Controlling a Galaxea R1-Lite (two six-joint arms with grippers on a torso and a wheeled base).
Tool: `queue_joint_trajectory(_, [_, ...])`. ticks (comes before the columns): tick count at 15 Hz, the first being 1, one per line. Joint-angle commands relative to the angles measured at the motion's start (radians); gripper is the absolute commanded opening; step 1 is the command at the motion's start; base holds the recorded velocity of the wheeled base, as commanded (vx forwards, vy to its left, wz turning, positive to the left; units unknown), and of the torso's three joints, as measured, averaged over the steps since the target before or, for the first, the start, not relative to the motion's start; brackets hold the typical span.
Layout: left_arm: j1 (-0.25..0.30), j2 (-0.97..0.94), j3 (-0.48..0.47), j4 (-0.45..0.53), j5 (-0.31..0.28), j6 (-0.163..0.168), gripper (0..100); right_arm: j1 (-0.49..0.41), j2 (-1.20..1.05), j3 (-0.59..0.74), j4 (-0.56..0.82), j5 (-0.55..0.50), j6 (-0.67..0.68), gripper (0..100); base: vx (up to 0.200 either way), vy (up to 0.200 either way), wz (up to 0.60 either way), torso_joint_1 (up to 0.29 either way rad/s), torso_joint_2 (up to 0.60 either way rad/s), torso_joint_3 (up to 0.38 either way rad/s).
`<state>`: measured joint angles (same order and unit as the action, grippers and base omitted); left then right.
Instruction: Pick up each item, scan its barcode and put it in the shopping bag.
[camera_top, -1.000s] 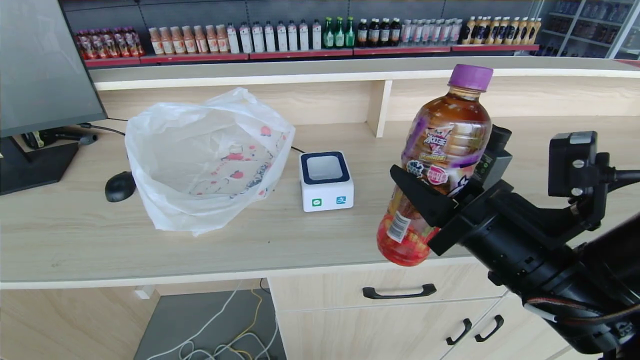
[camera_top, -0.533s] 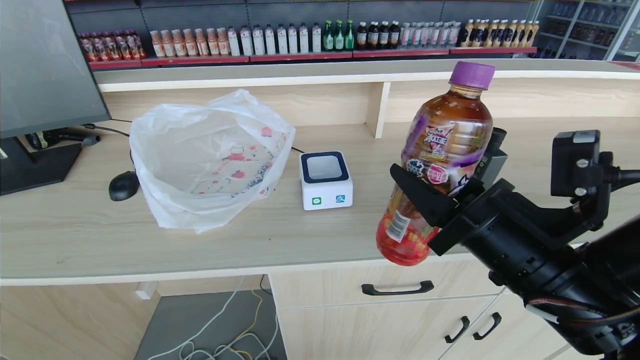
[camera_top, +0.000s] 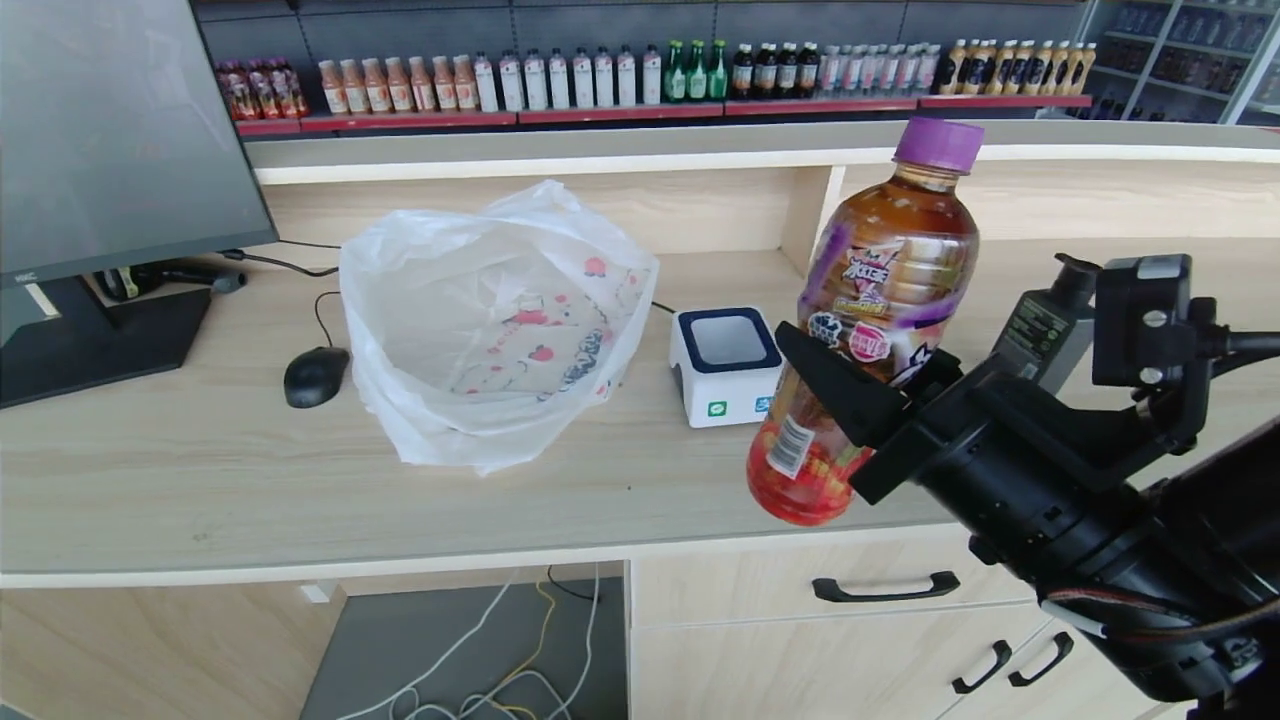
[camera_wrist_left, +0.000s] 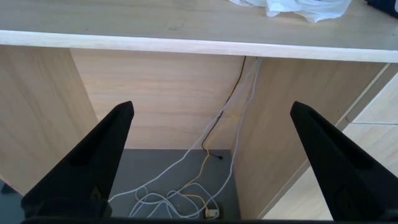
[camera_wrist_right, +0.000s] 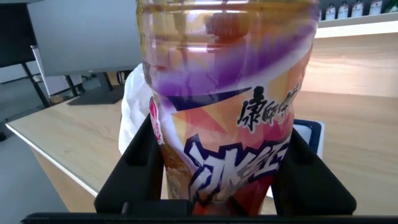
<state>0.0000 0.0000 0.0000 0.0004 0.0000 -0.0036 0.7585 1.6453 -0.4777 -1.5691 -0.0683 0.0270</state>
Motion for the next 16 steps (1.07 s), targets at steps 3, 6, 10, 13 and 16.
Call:
queue_joint_trajectory(3, [0.000, 0.000, 0.000, 0.000, 0.000, -0.001, 100, 0.001, 0.011, -0.048, -0.002, 0.016, 0.010, 0, 0.000, 0.200, 0.00, 0.006, 0.01, 0.001])
queue_joint_trajectory(6, [0.000, 0.000, 0.000, 0.000, 0.000, 0.002, 100, -0.002, 0.022, -0.062, -0.002, 0.016, 0.010, 0, 0.000, 0.067, 0.00, 0.001, 0.00, 0.001])
queue_joint_trajectory(10, [0.000, 0.000, 0.000, 0.000, 0.000, 0.002, 100, -0.119, 0.039, -0.075, -0.002, 0.174, -0.116, 0, 0.000, 0.000, 0.00, 0.000, 0.00, 0.000])
queue_joint_trajectory(13, [-0.002, 0.000, 0.000, 0.000, 0.000, 0.002, 100, -0.265, 0.042, -0.099, -0.002, 0.381, -0.260, 0, 0.000, 0.000, 0.00, 0.000, 0.00, 0.000])
queue_joint_trajectory(16, [0.000, 0.000, 0.000, 0.000, 0.000, 0.002, 100, -0.306, 0.057, -0.139, -0.002, 0.377, -0.401, 0, 0.000, 0.000, 0.00, 0.000, 0.00, 0.000])
